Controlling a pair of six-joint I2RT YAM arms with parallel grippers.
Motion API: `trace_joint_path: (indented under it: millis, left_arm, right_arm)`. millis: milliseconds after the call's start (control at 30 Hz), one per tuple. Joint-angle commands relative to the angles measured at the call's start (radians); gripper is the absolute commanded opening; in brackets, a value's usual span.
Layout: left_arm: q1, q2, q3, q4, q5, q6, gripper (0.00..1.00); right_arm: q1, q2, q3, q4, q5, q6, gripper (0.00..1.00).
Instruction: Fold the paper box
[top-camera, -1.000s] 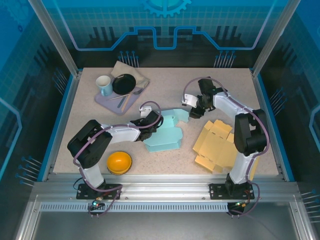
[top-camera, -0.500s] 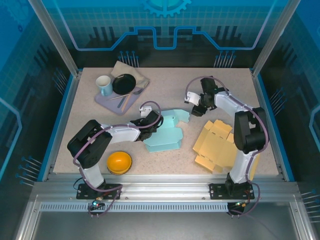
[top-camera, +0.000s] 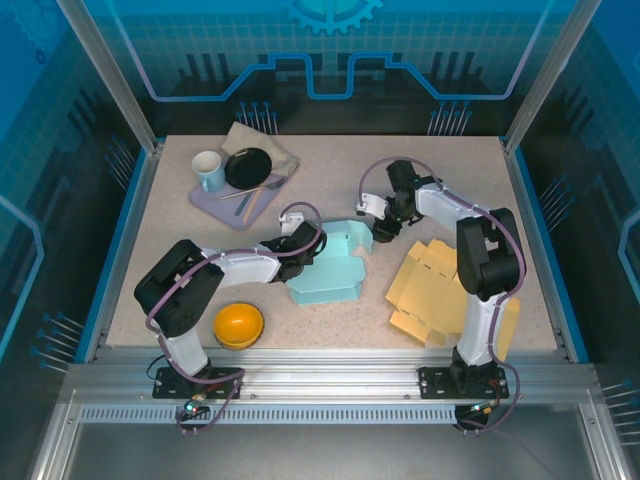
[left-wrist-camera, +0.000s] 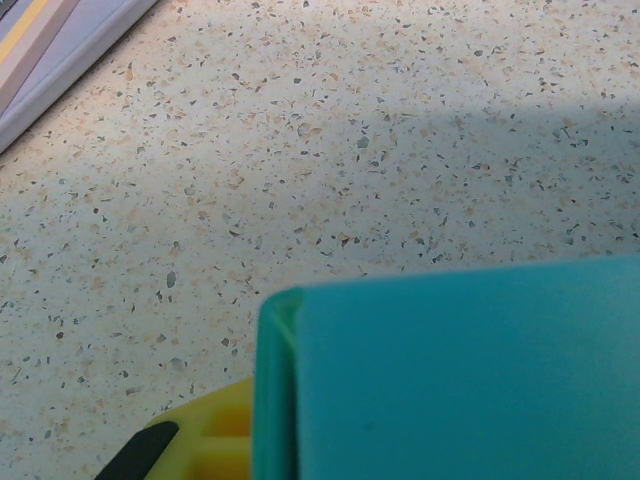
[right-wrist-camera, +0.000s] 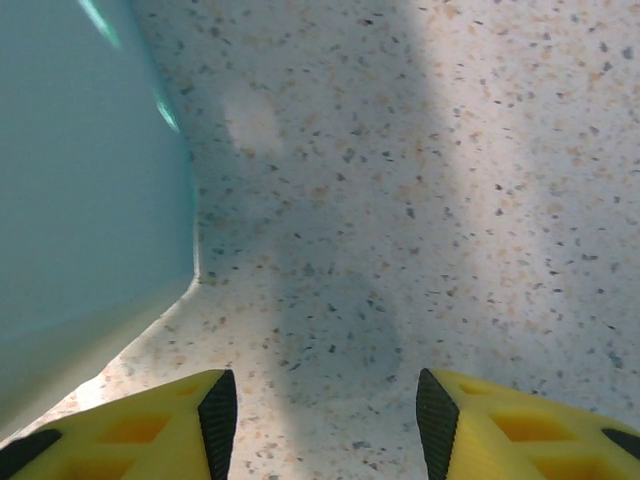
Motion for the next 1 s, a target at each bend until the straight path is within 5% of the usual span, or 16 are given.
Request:
trace_joint_path:
  millis: [0,967]
  left_arm:
    - [-0.006,-0.005,-0.022,-0.059,0.031,0.016,0.13]
    - [-0.007,-0.007,-0.022,-0.055,0.043,0.011,0.13]
  right_arm:
    - [0.002,-0.021,0.009,-0.065,-0.073,-0.026,0.53]
    - [0.049,-0.060,-0.012,-0.052,-0.220,0.037,0.59]
